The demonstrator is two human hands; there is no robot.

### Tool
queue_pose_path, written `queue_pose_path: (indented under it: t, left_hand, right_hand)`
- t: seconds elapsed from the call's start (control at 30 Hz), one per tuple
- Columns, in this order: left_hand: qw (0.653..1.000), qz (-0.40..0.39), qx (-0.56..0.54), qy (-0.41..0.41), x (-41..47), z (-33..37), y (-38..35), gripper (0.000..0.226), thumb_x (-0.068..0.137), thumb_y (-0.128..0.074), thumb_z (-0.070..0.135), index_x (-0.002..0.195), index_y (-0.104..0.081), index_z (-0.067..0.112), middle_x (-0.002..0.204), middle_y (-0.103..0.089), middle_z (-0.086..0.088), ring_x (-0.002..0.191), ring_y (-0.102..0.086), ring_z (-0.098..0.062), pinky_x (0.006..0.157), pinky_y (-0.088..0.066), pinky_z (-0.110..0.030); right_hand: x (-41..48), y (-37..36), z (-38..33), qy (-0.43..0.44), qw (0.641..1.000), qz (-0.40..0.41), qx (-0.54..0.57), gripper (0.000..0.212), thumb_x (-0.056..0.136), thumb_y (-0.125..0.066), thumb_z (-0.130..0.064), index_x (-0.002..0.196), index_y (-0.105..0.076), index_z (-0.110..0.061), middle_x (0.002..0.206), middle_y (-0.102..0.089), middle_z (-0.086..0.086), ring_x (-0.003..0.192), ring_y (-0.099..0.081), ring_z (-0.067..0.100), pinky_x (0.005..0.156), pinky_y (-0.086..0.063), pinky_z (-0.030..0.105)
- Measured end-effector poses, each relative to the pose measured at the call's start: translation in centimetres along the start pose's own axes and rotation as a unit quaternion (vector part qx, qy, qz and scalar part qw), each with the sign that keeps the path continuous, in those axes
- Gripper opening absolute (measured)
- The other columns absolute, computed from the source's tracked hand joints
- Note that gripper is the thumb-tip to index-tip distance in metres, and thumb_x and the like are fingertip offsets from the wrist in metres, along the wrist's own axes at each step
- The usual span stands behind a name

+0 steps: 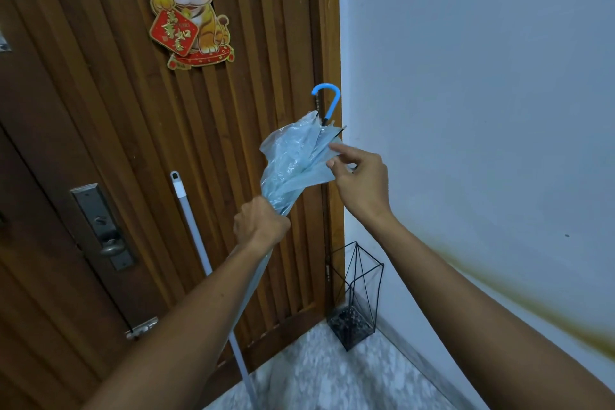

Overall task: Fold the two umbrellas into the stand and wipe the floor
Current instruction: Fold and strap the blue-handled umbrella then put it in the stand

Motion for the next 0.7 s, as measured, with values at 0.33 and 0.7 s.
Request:
queue_pose_path:
  t: [0.33,0.7]
  left_hand:
    - [0.837,-0.346,-0.415,0.088,-0.9,0.1,-0.6,0.012,0.072,-0.064,0.003,0.075,-0.054,0.009,0.057,-0.049,-0.008,0.038,-0.054,-0.014,0.038,-0.042,-0.018]
    - [0.506,-0.648,-0.569,-0.001,-5.7,4.3,-0.7,0.024,0.054,-0.046,0.016,0.076,-0.054,0.008,0.060,-0.053,-0.002,0.049,-0.048,-0.014,0.056,-0.036,-0.024]
  right_hand:
    - [-1.5,0.3,6.1,-0.240,0.955,-0.062,0.161,0.025,0.081,-0.082,-0.028,0.088,-0.063,-0.015,0.077,-0.068,-0.002,0.051,-0.055,-0.004,0.059,-0.035,0.018]
    - [-0.2,-3.1,3.6,-0.273,0.822,-0.273,0.417,0.035,0.072,-0.074,-0.036,0.097,-0.061,-0.015,0.052,-0.057,-0.010,0.037,-0.032,0.002,0.038,-0.016,0.013]
Point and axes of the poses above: each hand's wrist, its own x-axis towards the middle knuckle, its own y-axis out of the back of the hand, z = x × y, the point moved 5 cm from there along x, towards the middle knuckle
